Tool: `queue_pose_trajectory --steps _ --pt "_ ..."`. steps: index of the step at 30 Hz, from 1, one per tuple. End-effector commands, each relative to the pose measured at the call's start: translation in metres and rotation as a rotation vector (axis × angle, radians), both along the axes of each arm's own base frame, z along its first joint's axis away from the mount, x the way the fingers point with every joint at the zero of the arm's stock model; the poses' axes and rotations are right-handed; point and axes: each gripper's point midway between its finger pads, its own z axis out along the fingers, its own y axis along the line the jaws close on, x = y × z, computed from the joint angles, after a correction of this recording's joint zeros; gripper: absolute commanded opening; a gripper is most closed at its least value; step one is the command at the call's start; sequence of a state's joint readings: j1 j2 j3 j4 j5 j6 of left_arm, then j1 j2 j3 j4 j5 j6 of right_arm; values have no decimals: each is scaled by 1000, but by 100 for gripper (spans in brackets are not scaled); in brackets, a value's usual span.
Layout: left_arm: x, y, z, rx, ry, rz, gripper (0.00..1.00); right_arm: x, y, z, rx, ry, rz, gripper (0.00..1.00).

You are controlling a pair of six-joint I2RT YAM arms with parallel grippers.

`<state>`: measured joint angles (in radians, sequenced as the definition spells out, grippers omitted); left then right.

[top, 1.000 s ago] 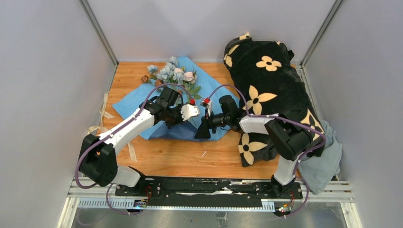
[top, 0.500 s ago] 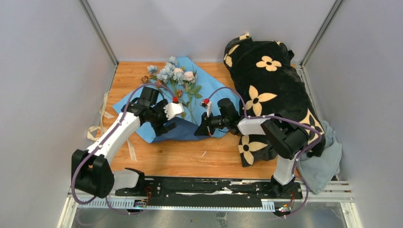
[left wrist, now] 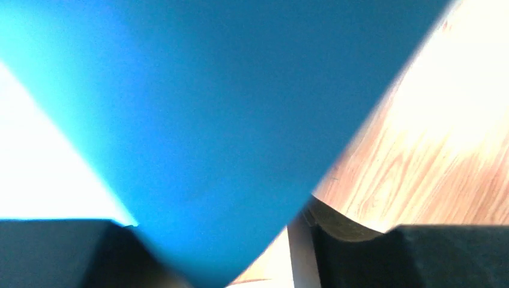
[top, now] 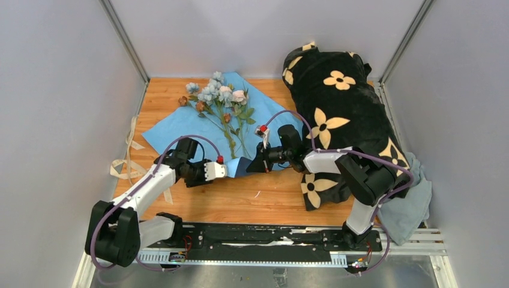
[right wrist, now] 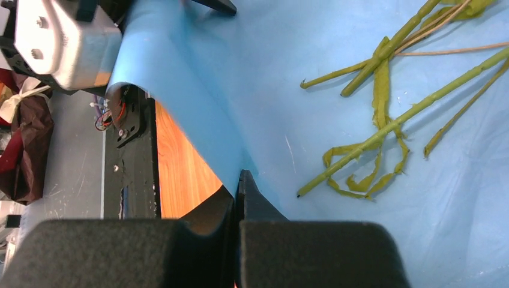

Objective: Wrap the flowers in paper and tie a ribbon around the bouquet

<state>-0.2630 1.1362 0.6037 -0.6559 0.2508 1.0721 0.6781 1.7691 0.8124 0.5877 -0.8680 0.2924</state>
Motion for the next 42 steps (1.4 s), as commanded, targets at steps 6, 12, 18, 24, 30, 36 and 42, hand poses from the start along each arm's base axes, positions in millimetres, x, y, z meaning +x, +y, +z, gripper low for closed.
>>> queue_pose_trajectory --steps 6,12,18,24,30,36,42 --pt "-28 31 -6 118 90 -206 33 -15 -11 -3 -77 -22 19 0" --pt "-4 35 16 -29 99 -16 8 -23 -9 -9 -118 -1 30 0" --pt "-6 49 17 -35 133 30 31 -21 -11 -10 -147 21 16 0" --pt "-7 3 67 -285 -1 -31 84 -3 -11 -6 -200 46 -71 0" --pt "-16 -52 84 -471 124 -90 100 8 -10 -13 -229 135 -117 0" --pt "30 -49 78 -433 46 89 100 7 -11 -12 -224 132 -121 0" --pt "51 -49 63 -424 72 157 100 5 -12 -13 -228 128 -106 0"
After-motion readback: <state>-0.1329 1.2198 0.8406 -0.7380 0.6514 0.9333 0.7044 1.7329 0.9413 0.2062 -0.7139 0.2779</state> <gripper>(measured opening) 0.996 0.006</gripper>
